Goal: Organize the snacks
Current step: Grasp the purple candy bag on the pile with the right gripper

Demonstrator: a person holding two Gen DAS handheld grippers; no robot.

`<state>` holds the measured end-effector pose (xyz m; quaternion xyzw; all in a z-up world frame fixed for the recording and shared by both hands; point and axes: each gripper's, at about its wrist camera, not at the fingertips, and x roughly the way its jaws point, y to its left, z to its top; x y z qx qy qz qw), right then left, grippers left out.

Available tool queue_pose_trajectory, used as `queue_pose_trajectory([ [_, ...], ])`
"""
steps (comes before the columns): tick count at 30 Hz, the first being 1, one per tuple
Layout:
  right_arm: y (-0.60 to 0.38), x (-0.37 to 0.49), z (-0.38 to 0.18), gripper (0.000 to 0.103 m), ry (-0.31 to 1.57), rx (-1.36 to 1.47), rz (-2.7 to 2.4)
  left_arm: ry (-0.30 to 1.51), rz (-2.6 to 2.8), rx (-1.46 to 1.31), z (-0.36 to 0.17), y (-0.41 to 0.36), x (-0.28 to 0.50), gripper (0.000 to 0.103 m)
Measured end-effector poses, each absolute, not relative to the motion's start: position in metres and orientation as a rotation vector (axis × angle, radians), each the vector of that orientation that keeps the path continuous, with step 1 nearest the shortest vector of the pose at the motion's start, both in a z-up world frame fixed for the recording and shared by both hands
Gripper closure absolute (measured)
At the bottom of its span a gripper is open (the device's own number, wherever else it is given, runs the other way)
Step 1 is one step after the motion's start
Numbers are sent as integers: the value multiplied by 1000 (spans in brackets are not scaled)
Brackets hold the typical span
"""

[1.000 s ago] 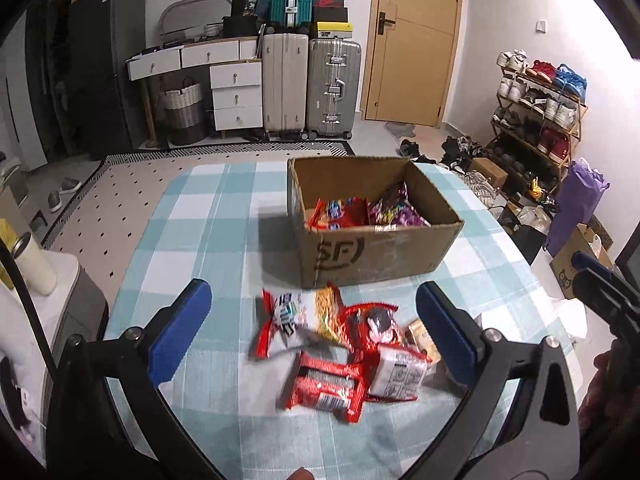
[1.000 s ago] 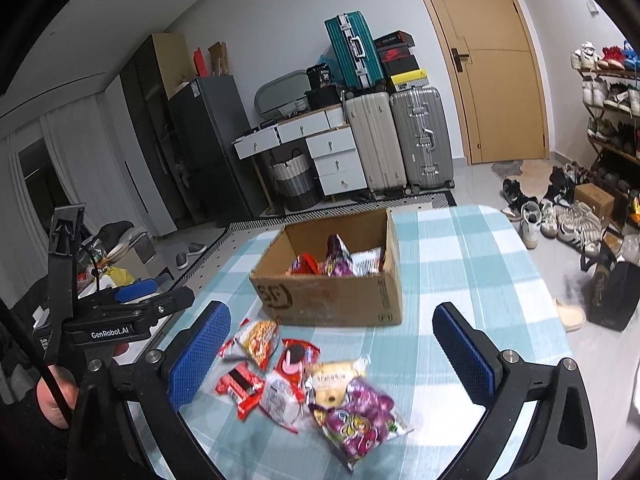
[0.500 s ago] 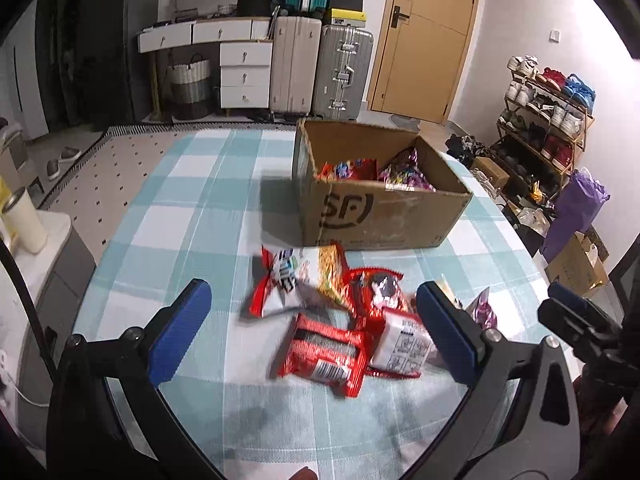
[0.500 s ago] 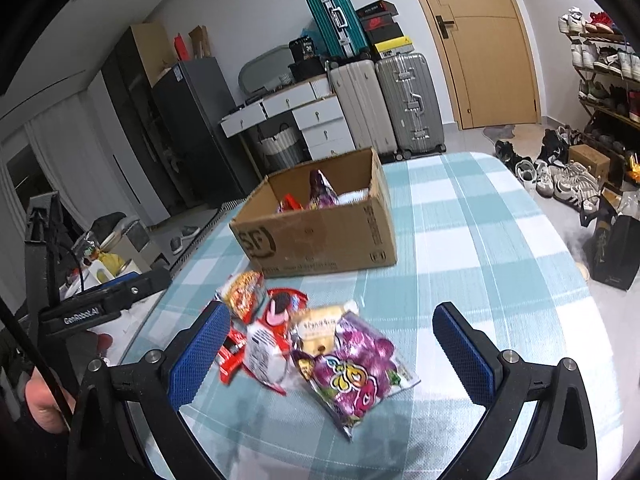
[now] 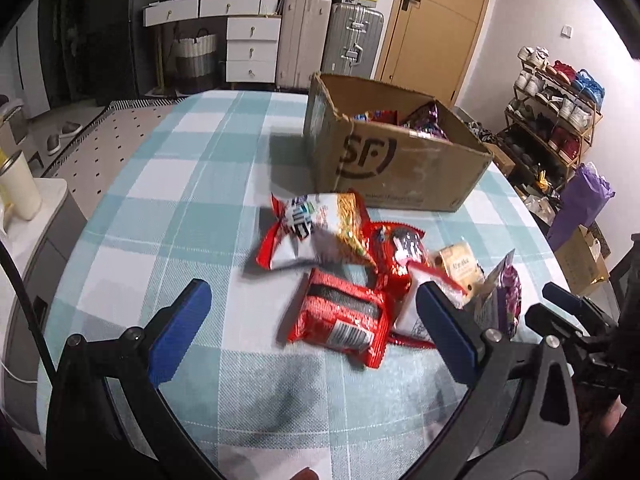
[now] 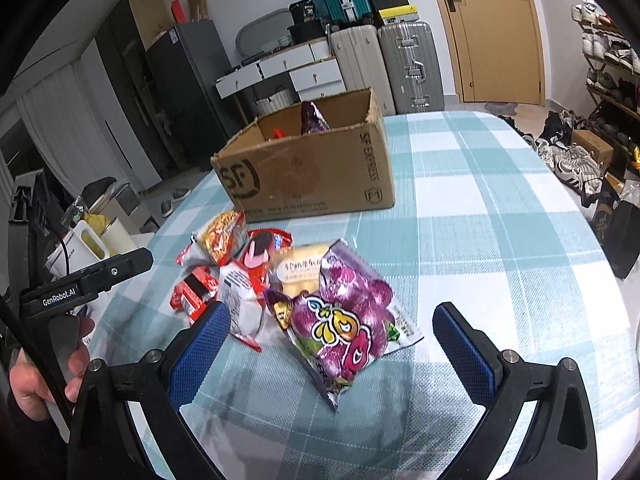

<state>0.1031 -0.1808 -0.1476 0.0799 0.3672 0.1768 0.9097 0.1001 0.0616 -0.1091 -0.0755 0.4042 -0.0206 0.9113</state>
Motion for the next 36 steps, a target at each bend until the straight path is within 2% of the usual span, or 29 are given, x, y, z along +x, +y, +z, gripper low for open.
queue_pose_trajectory([
  [25,-173,125,-176,2,818,138,381,891,-55,-180,-135,67,88,1],
  [27,-173,128,-179,14,828,147,386,891,-56,-178,-136,67,87,1],
  [29,-174,130,-182,20,840,149,384,894,-58,-179,-137,67,87,1],
  [34,-173,129,-183,25,830,143,382,898,-57,-185,-138,69,86,1],
  [36,-172,128,-182,31,820,138,385,899,-55,-187,-139,69,86,1],
])
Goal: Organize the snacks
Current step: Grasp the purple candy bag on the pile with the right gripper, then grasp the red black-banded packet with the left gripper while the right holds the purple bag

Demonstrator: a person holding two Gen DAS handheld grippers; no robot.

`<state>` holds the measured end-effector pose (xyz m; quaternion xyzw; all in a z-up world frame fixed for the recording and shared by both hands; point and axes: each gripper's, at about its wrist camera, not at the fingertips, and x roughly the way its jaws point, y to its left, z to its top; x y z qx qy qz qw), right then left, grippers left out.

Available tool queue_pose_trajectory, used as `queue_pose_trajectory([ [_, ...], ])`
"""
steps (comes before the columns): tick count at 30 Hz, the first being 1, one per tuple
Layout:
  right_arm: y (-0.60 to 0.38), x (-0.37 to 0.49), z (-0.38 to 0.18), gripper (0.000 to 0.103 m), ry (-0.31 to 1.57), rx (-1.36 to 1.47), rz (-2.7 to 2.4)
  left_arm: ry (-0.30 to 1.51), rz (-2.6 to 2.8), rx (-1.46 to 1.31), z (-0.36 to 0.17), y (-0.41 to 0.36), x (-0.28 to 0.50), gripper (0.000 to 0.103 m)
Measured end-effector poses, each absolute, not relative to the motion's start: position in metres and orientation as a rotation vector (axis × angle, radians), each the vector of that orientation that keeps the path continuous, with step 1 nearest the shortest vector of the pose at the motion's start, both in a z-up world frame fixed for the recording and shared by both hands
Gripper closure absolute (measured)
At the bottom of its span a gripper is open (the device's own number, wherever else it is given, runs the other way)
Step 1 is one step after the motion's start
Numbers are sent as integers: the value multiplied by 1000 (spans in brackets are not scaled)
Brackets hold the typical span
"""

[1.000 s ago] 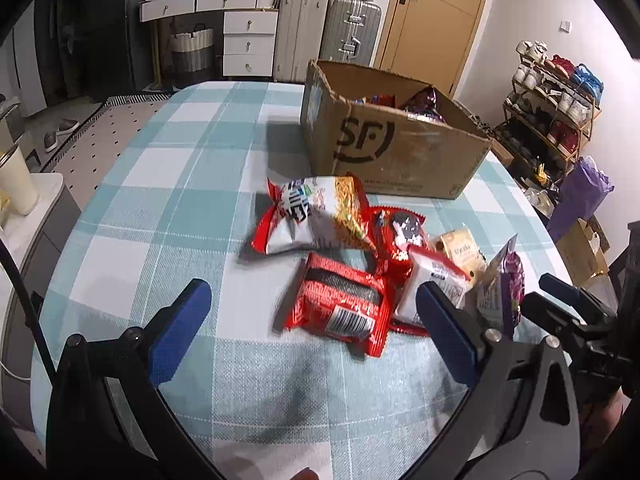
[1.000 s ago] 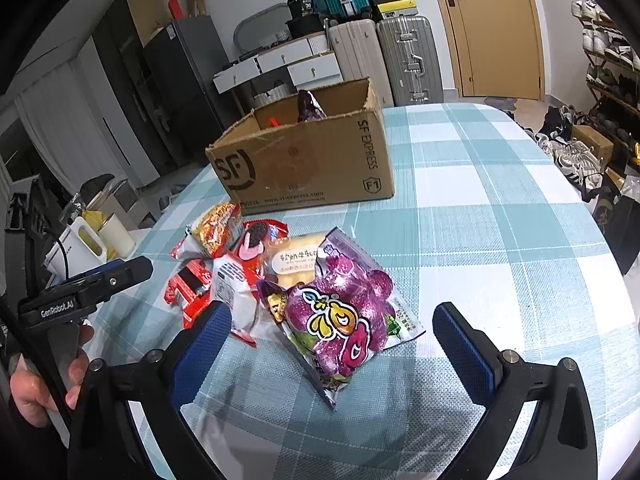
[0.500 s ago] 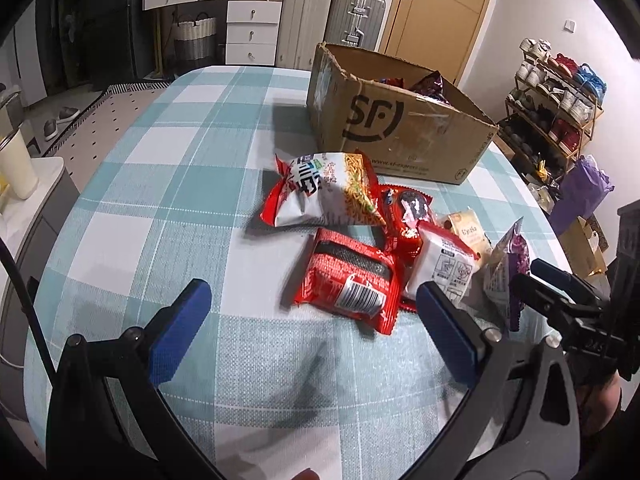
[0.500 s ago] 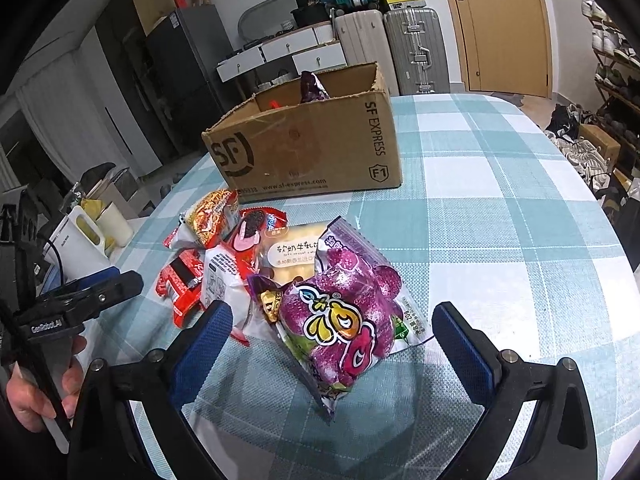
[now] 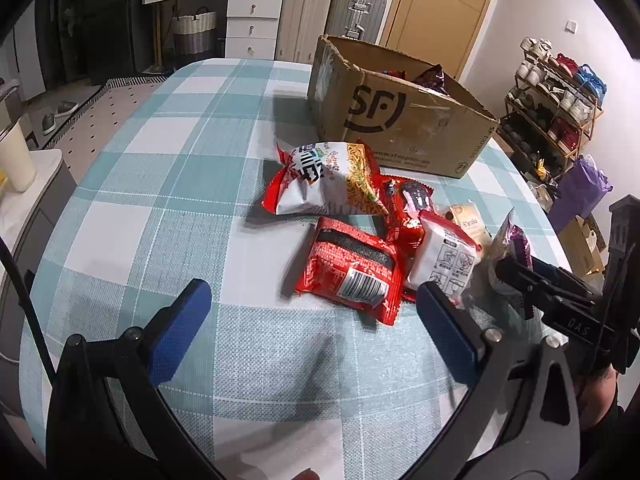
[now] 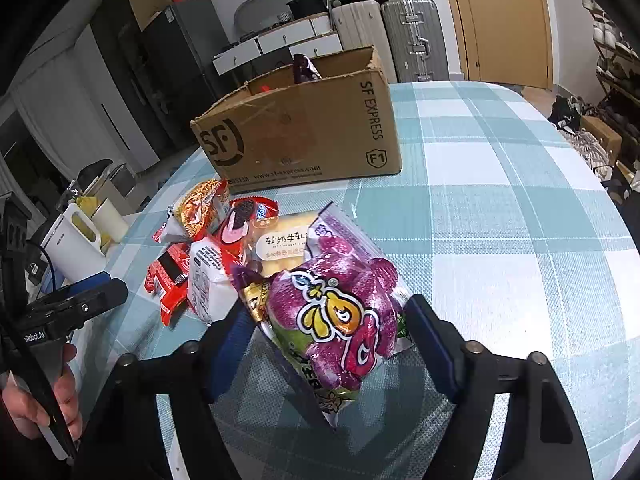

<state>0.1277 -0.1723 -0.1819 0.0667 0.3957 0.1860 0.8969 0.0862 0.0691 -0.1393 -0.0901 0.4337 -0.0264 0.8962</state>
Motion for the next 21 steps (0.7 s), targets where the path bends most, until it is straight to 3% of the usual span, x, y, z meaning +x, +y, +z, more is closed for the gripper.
queue_pose_trajectory([
  [4,-172,126,-181,39,815,132,386,905,-52,-190,-141,70,86,1],
  [6,-172,126,-181,50,815,131,386,905,-52,-191,-142,70,86,1],
  [21,-174,119,-175,53,785,136,402,919,-48,-189,-144,71,88,1],
])
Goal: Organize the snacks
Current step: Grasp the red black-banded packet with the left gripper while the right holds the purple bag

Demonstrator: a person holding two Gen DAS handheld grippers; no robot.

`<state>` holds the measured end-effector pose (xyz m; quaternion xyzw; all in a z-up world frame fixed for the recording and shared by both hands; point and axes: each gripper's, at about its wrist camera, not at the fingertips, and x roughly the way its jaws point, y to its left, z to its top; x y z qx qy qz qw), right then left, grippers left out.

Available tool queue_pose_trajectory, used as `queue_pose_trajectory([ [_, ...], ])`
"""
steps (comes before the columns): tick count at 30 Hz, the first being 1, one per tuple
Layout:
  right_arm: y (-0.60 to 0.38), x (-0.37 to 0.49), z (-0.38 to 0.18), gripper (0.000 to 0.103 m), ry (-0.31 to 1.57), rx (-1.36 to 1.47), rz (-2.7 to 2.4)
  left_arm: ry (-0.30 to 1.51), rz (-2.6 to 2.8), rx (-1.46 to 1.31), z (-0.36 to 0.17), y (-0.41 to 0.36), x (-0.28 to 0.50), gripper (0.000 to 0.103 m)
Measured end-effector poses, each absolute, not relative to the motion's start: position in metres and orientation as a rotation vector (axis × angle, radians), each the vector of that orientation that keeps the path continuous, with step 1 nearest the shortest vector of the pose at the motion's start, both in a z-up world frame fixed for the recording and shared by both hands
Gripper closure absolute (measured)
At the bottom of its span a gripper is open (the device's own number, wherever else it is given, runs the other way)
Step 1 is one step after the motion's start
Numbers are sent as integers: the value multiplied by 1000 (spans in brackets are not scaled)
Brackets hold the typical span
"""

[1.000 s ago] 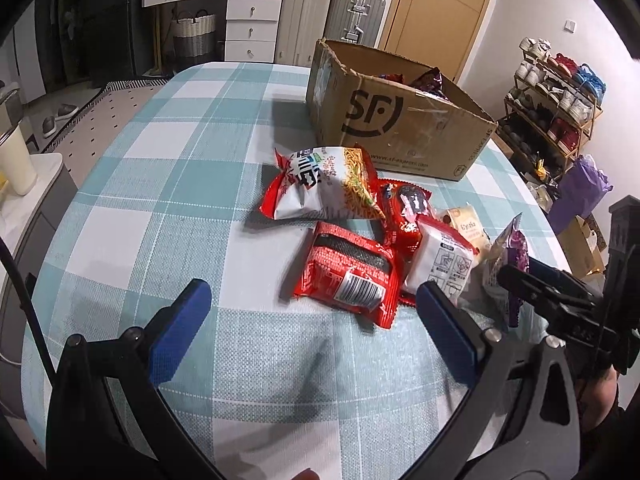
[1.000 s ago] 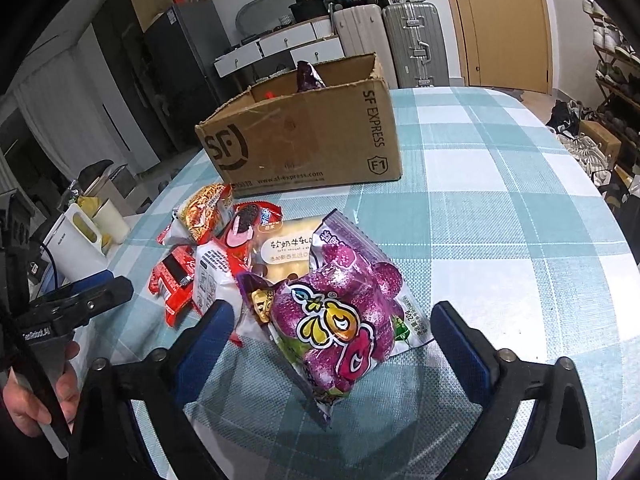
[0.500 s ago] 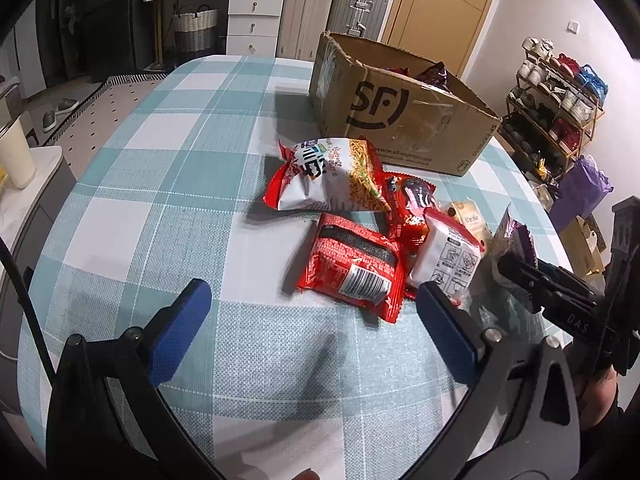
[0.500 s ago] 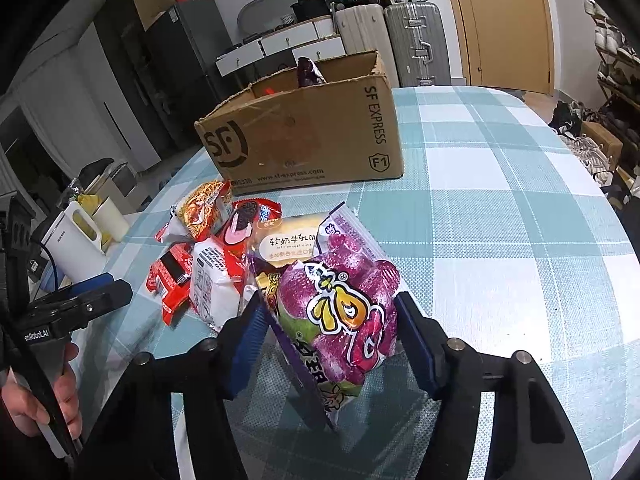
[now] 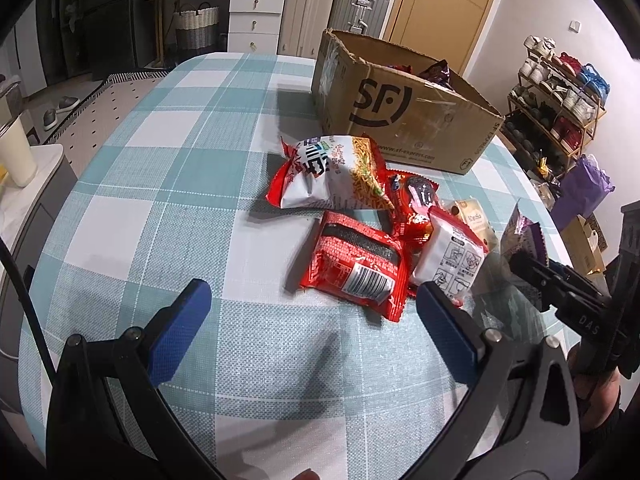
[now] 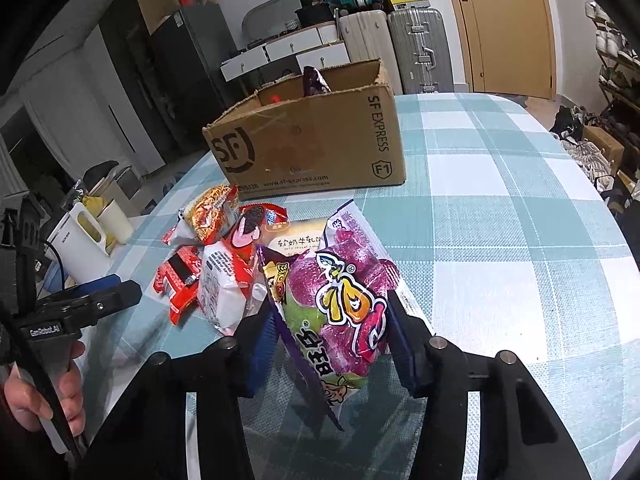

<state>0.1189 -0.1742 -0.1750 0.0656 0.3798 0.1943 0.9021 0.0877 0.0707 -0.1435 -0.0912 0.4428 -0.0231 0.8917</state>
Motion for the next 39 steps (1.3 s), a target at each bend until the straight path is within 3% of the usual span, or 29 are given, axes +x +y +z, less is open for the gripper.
queue_pose_trajectory([
  [33,-190,90,-154,53,741,173,404,1020,-86,-154,-177,53,148,1],
  [39,-188,90,-154,53,733,155,395,1016,-93,-83,-178,46,151,11],
])
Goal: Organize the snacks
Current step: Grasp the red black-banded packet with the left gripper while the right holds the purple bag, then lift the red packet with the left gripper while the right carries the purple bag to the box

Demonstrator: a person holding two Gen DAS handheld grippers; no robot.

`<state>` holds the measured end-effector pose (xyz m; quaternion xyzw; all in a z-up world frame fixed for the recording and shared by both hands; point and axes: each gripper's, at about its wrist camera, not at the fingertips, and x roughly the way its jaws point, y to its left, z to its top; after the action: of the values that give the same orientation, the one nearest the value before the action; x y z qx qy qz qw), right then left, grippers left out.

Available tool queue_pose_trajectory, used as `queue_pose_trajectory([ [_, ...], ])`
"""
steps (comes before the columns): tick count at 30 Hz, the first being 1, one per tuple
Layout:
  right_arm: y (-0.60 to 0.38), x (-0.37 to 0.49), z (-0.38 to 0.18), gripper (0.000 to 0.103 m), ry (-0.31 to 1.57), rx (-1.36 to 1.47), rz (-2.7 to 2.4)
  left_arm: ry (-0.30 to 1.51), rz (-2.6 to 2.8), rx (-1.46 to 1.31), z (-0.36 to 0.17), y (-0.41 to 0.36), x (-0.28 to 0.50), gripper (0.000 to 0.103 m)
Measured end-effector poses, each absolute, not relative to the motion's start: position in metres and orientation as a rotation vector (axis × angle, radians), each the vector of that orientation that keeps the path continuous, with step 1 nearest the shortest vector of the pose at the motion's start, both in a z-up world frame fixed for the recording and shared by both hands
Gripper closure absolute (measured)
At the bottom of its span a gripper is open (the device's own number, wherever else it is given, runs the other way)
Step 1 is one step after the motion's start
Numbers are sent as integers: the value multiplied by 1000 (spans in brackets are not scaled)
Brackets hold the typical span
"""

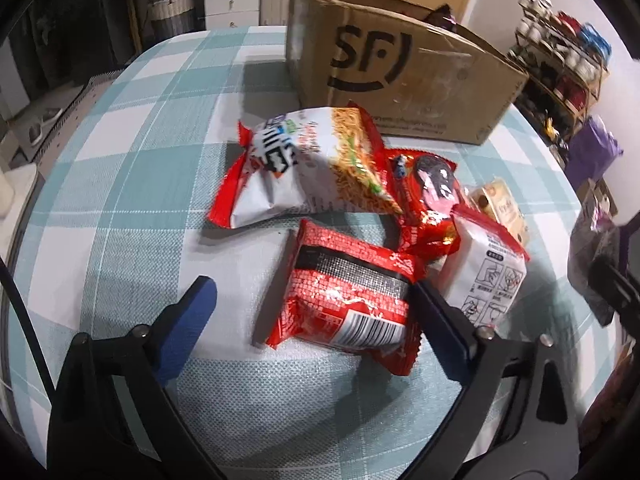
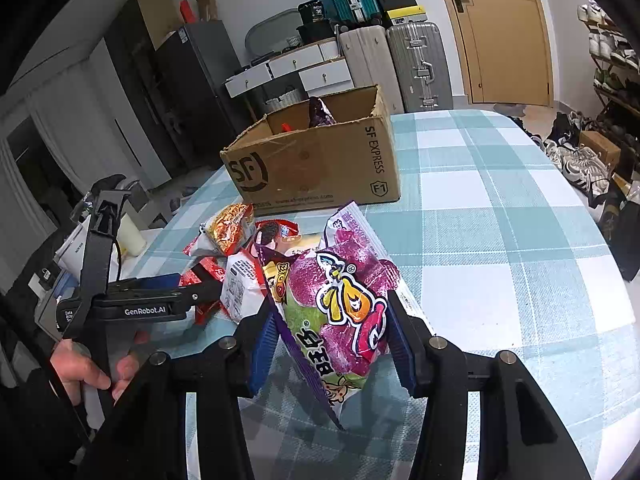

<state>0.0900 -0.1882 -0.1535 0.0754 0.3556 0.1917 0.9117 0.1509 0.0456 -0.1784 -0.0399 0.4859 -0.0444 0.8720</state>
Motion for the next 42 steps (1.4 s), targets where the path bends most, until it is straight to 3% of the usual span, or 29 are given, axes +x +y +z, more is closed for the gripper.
queue_pose_trajectory([
  [3,-190,90,-155,53,739,165,389,1007,-114,-67,-177,42,148,20],
  [5,-191,89,-156,53,739,171,388,1005,-108,-38,-177,39,147,35],
  [10,-191,85,-153,53,728,171,387,998,-152,-64,-173,41,140,62],
  [14,-191,84,-152,53,723,175,384,995,-188,-85,-172,43,136,68],
  [42,-184,82,-142,53,690,193,413,935,-265,-122,-139,54,98,70],
])
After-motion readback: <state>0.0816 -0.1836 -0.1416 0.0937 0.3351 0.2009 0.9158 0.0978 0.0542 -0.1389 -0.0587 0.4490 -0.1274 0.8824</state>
